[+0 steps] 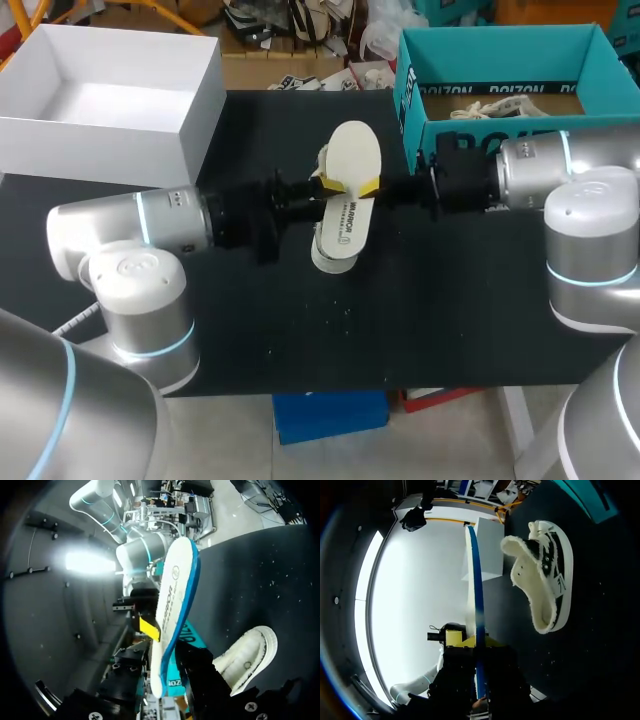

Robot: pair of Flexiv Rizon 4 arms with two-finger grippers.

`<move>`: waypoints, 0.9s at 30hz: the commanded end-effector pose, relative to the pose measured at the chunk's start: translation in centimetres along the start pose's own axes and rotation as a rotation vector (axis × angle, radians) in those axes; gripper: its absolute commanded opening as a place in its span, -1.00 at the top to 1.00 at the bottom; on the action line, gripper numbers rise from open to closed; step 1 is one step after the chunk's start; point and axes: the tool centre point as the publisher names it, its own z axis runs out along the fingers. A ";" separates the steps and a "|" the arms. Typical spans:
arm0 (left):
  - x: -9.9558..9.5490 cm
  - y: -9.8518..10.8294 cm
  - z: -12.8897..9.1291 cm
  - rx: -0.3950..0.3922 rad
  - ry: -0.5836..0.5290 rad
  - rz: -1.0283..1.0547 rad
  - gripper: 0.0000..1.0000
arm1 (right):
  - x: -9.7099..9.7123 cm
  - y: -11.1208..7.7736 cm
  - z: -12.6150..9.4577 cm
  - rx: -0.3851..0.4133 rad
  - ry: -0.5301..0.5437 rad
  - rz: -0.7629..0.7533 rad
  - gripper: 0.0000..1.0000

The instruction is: Take the shoe out of the shoebox, open the shoe tongue, remove and reinsert the insole, then place the shoe into the shoebox

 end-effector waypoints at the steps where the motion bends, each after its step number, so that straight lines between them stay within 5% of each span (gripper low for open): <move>1: 0.2 0.2 0.1 0.004 0.000 0.002 0.80 | 0.0 0.0 0.3 -0.001 0.001 0.000 1.00; 6: 0.2 0.2 0.2 0.005 -0.001 -0.003 1.00 | -0.1 0.0 0.3 -0.001 0.001 0.001 1.00; 7: 0.2 0.2 0.2 0.005 -0.001 -0.003 1.00 | -0.1 0.0 0.3 0.001 0.000 -0.001 0.84; 8: 0.2 0.2 0.2 0.005 0.005 -0.002 1.00 | -0.1 0.0 0.2 0.001 -0.013 0.002 -1.00; 17: 1.1 -0.1 -0.3 -0.012 0.244 -0.029 1.00 | -2.1 -0.4 -3.5 -0.113 -0.271 0.021 -1.00; 27: 3.7 -0.5 -1.6 -0.017 0.394 -0.083 1.00 | -3.0 -1.5 -7.9 -0.217 -0.382 0.032 -1.00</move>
